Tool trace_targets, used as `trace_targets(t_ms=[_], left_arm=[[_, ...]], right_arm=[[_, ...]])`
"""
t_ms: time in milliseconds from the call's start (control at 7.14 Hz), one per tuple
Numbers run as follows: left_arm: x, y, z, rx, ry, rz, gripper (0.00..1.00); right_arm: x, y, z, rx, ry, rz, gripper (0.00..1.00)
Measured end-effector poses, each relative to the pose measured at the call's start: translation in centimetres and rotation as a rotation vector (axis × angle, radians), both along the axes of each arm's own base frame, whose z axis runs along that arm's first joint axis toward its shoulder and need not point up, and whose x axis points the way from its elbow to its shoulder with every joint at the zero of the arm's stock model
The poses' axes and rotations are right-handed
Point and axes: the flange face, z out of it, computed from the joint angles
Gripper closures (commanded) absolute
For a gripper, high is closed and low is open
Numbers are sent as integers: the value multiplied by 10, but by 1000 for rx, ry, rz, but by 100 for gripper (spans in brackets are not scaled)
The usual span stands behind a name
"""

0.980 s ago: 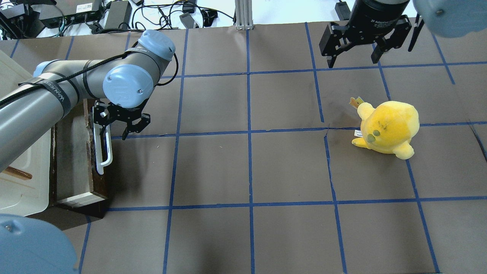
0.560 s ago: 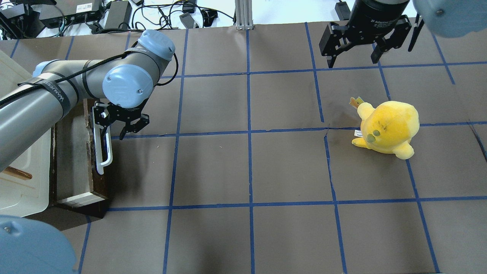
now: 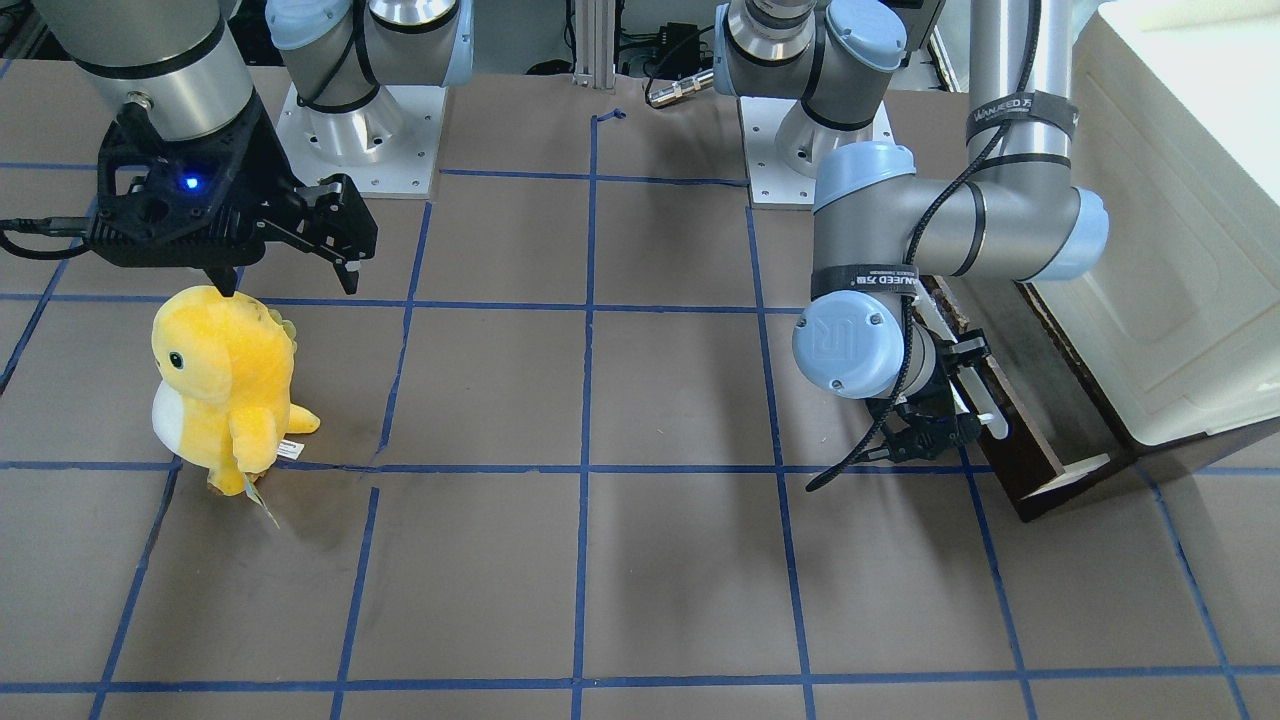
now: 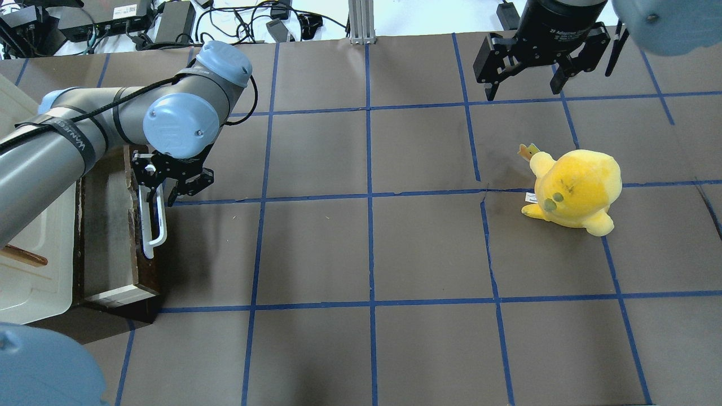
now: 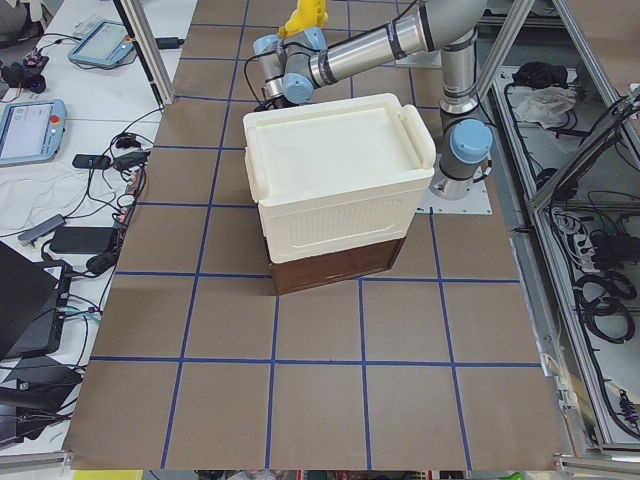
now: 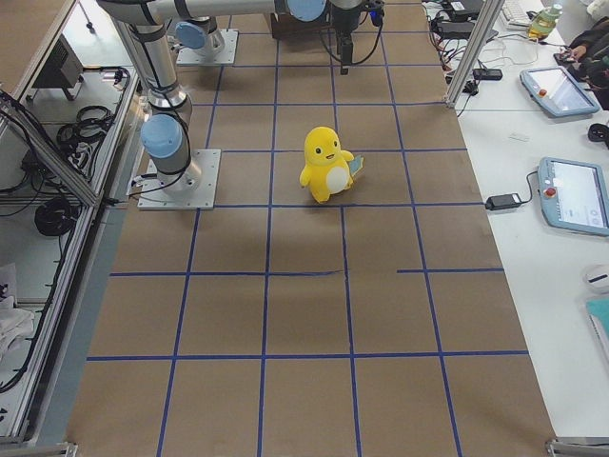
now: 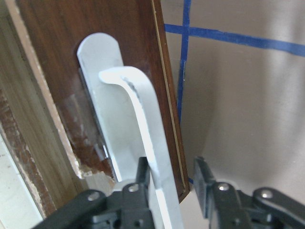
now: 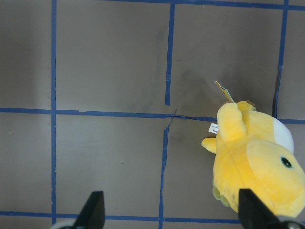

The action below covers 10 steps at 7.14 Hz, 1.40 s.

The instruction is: Pull drawer sideways

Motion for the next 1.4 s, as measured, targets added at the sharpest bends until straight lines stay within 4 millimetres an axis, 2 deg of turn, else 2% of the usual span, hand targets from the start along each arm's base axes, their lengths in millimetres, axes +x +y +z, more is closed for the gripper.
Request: trace_targets(t_ms=[140,280,1120,1400], left_arm=[[6,-1,1,0,2,12,75],[8,-1,1,-3,4,18,100],[0,-4,0,-20,8,24,100],[-11,-4,3,-38,-5,19,100]], right_arm=[[0,0,0,0,-1,0,0],[0,0,0,0,-1,0,0],[0,0,0,0,-1,0,0],[0,0,0,0,-1,0,0]])
